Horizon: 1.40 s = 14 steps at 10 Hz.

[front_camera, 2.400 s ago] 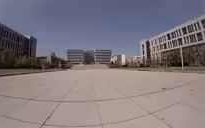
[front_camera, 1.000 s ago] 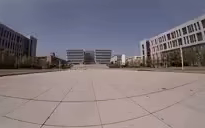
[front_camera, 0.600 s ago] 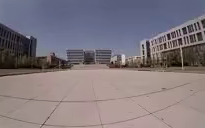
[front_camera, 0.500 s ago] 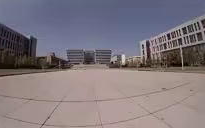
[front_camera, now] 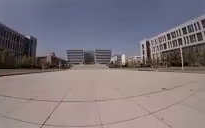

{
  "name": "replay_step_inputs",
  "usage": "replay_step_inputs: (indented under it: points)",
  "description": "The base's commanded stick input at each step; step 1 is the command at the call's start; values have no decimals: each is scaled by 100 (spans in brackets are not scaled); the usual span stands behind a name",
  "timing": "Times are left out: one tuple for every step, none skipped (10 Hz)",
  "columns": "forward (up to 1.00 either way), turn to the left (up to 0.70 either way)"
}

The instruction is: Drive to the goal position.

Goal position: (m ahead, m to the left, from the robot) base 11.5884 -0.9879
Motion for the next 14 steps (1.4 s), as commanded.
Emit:
replay_step_inputs:
  points:
    - [4, 0]
    - [4, 0]
    - [4, 0]
    - [4, 0]
    - [4, 0]
    - [4, 0]
    - [4, 0]
    - [4, 0]
    - [4, 0]
    - [4, 0]
    - [4, 0]
    - [4, 0]
    - [4, 0]
    - [4, 0]
